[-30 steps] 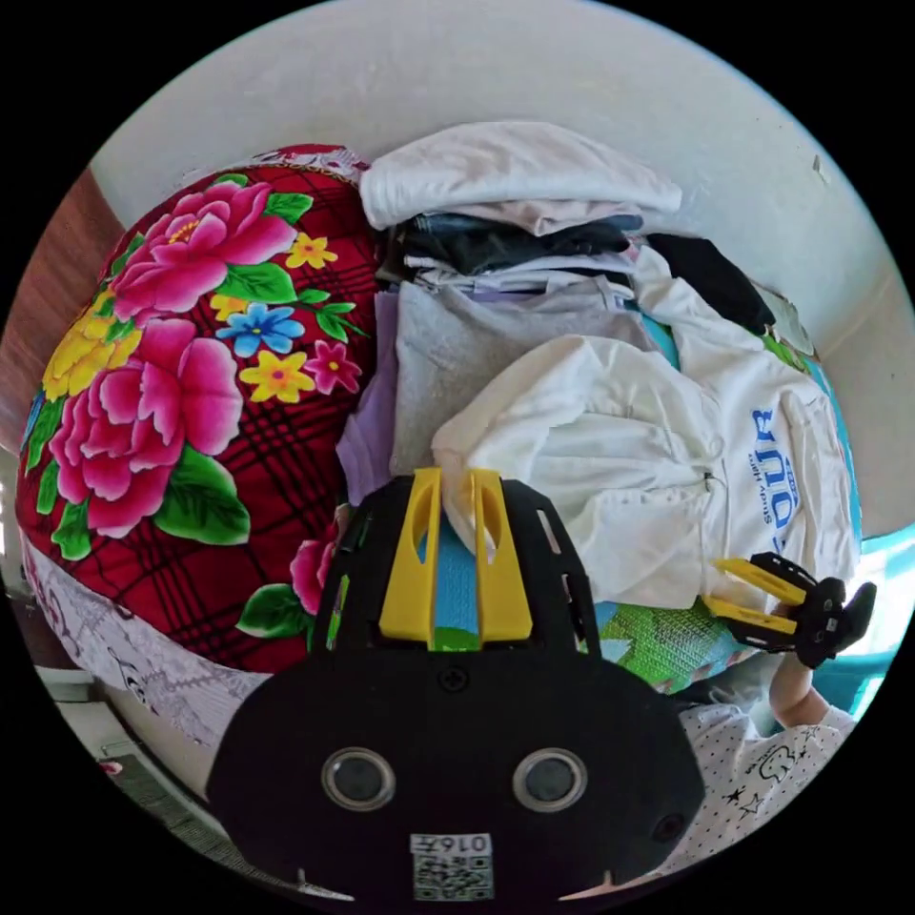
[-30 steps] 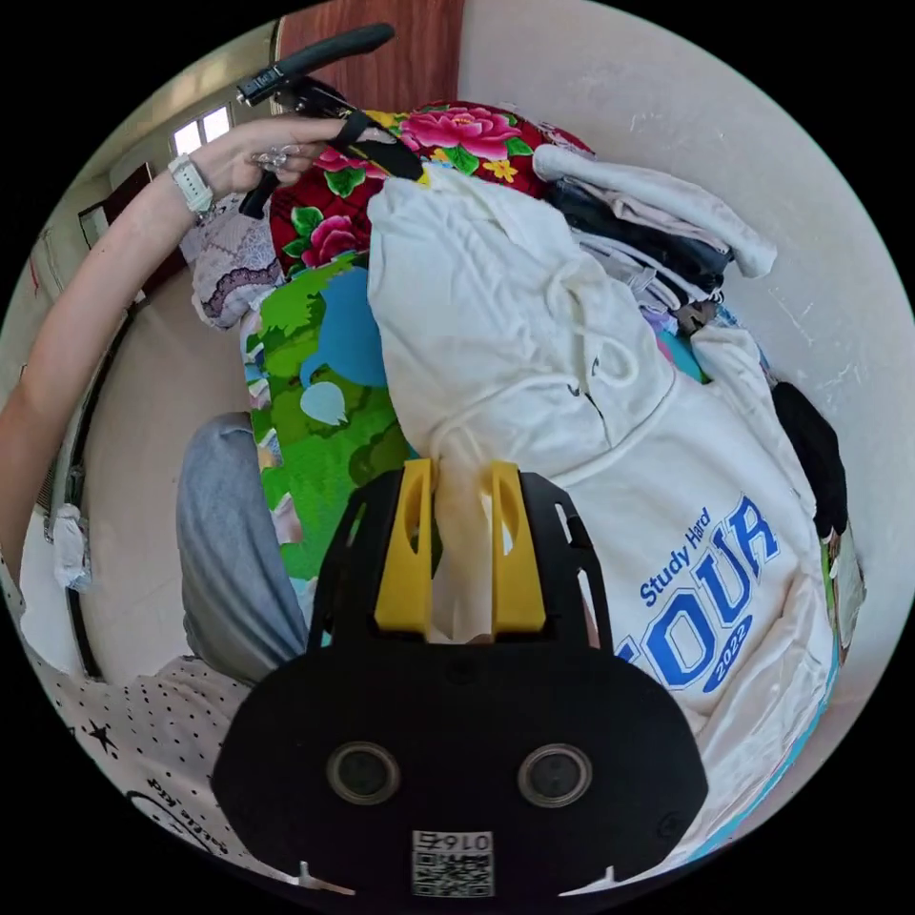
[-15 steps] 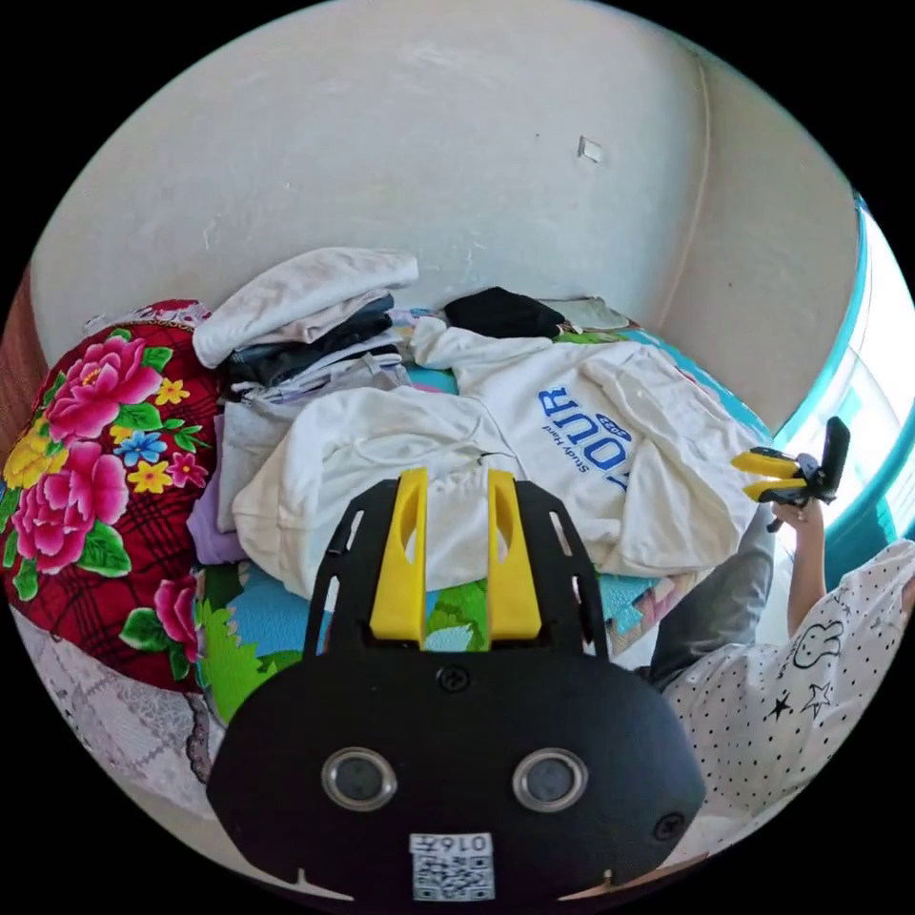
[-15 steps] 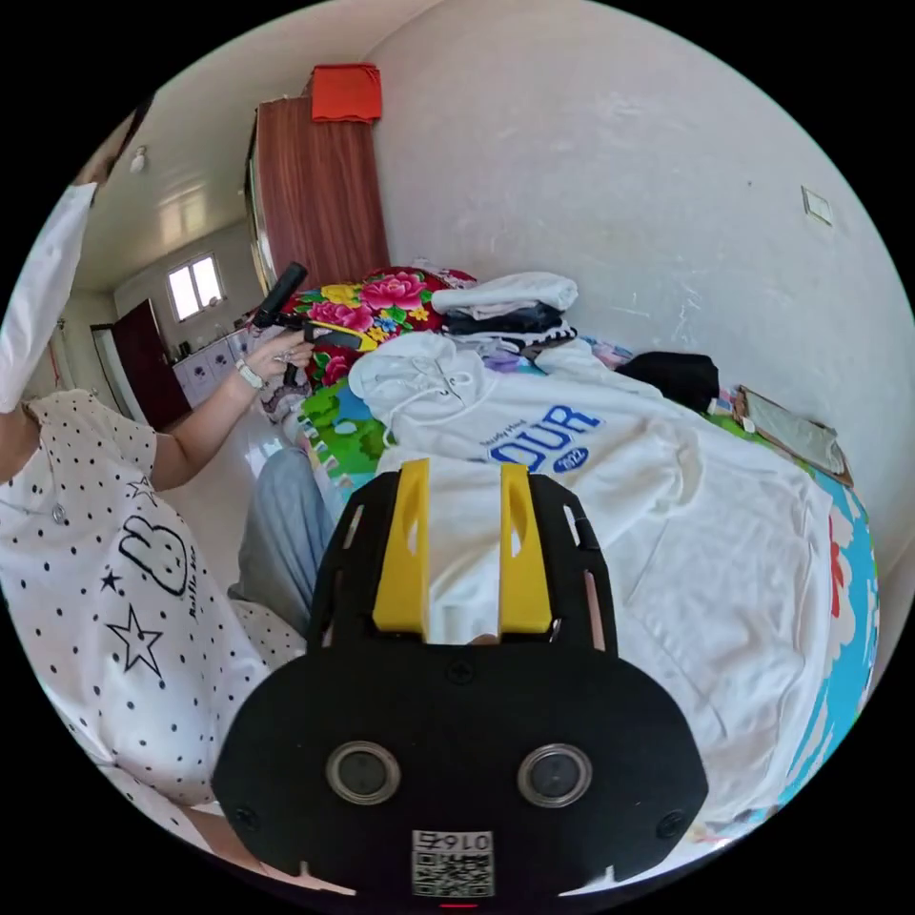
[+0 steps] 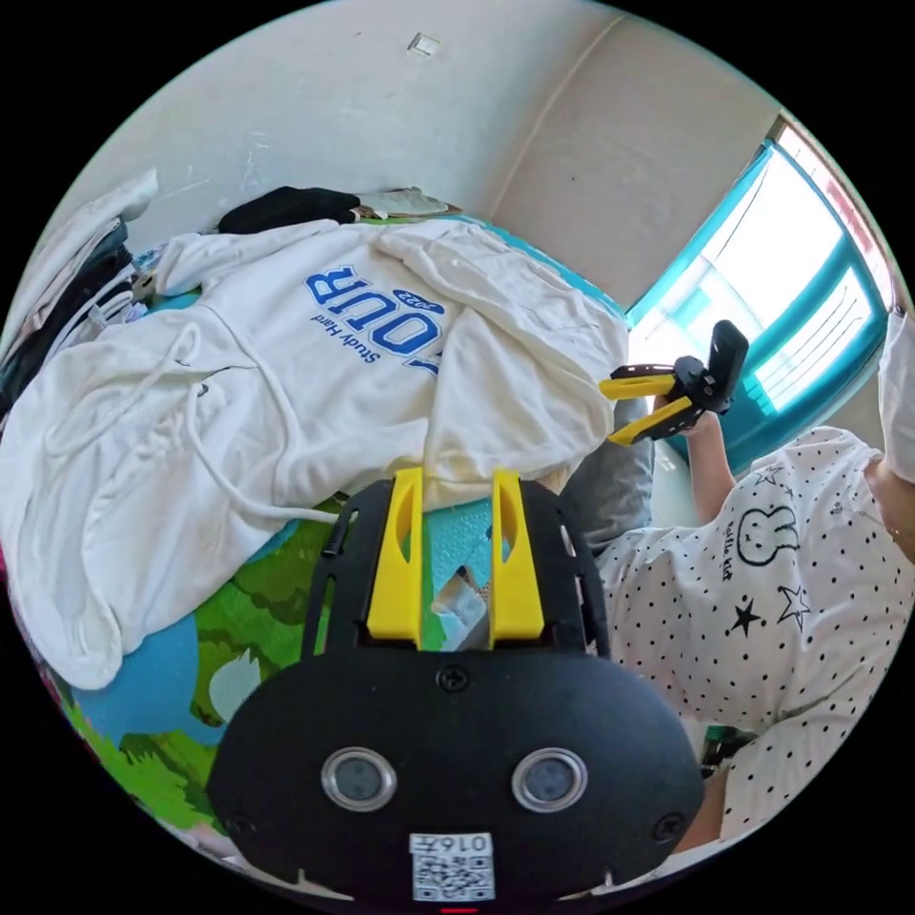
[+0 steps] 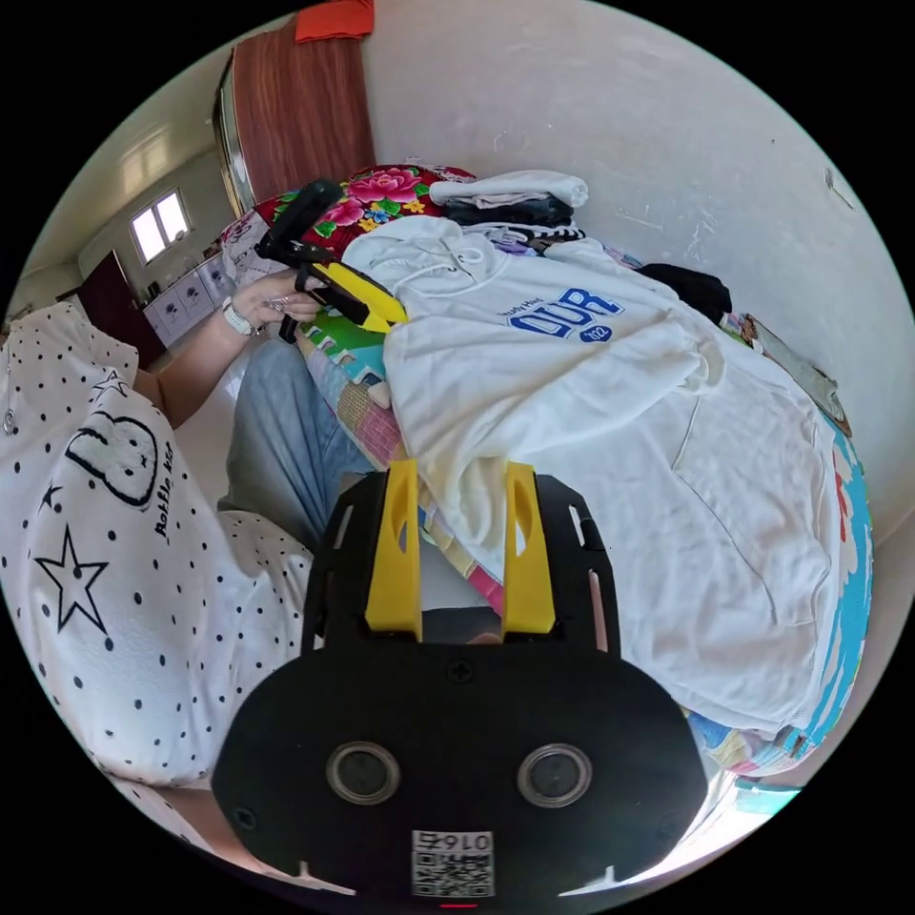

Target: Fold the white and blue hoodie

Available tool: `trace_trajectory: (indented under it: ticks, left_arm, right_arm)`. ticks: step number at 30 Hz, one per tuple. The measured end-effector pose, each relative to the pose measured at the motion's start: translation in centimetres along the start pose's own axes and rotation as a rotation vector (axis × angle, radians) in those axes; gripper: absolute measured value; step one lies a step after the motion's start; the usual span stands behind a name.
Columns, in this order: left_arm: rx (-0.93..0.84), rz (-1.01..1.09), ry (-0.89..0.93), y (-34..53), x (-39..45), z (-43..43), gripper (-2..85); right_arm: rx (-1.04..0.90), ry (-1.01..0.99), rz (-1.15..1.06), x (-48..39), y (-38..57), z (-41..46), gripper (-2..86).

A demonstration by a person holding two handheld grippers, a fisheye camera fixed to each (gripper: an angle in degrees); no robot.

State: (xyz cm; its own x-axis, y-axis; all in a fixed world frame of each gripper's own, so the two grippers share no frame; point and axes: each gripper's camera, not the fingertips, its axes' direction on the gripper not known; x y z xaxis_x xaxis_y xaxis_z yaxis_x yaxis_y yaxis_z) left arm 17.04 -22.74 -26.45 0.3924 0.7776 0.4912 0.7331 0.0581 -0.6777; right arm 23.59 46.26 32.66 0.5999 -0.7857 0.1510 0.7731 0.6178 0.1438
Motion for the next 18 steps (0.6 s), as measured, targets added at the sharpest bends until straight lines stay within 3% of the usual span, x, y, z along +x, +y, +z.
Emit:
trace_trajectory:
  ticks: [3,7,9,14,18]
  left_arm:
    - [0.031,0.017,-0.061,0.0,0.3,-0.1,11.3]
    - [0.016,0.061,0.056,-1.1,0.8,1.7,9.1]
    - [0.012,0.080,0.061,-1.3,1.0,1.7,1.6]
    - [0.078,0.184,0.242,-1.5,2.3,-1.6,-0.4]
    - [0.015,0.244,0.226,-1.9,4.6,-2.9,-0.7]
  right_arm:
    - [0.024,-0.024,-0.006,0.3,0.7,-0.3,11.6]
    - [0.079,-0.090,0.023,1.2,1.8,-0.9,7.6]
    - [0.089,-0.088,0.032,1.5,2.3,-1.3,5.0]
    - [0.127,-0.133,-0.025,2.4,4.4,-4.0,1.5]
    - [0.171,-0.232,-0.044,3.4,5.8,-5.7,0.9]
